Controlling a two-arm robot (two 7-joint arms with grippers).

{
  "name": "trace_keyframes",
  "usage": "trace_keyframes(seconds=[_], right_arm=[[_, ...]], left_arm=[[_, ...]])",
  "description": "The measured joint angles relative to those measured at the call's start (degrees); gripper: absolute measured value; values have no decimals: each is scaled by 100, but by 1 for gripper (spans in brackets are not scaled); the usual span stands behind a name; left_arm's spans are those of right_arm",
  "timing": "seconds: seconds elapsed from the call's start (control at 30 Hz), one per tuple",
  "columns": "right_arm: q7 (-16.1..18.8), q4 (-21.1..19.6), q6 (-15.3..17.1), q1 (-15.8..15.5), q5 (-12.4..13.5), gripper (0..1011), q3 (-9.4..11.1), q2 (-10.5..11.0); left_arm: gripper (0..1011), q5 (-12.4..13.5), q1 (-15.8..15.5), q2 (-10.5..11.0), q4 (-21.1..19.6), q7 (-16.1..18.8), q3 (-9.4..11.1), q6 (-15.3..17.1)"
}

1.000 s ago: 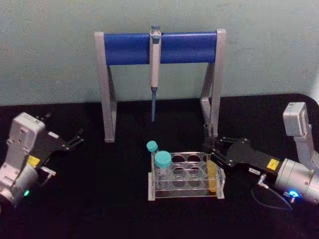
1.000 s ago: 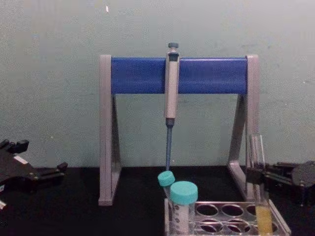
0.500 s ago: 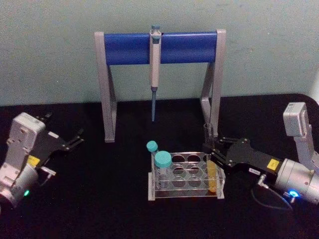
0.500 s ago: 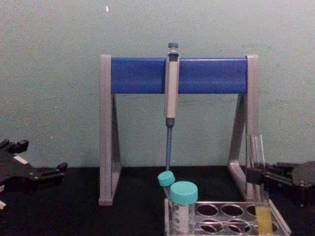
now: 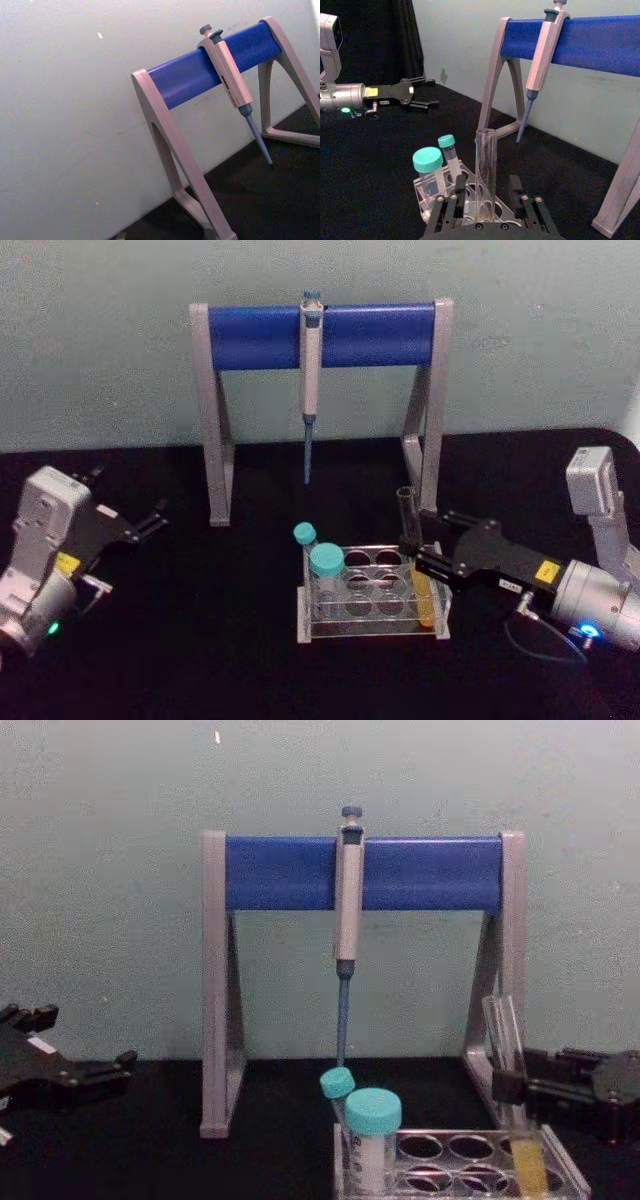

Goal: Pick up the test tube from the test tube rack, shake it, then place it back into the test tube rack.

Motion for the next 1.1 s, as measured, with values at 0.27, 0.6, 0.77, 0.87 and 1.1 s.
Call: trace_keyframes(seconds=[0.27, 0.6, 0.77, 0.87, 1.1], right_arm=[[0, -1, -4, 2, 4, 770, 1, 0], [-1, -1, -9, 2, 9, 1000, 2, 0], [-1, -1, -11, 2, 12, 1000, 2, 0], [-1, -1, -11, 2, 12, 1000, 2, 0], [-30, -38, -39, -16, 1, 1000, 19, 3]], left_arm=[[1001, 0, 0, 0, 0, 0, 0, 0], [1001, 0, 0, 0, 0, 0, 0, 0], [1001, 0, 0, 0, 0, 0, 0, 0], [1001, 0, 0, 0, 0, 0, 0, 0], [1001, 0, 0, 0, 0, 0, 0, 0]])
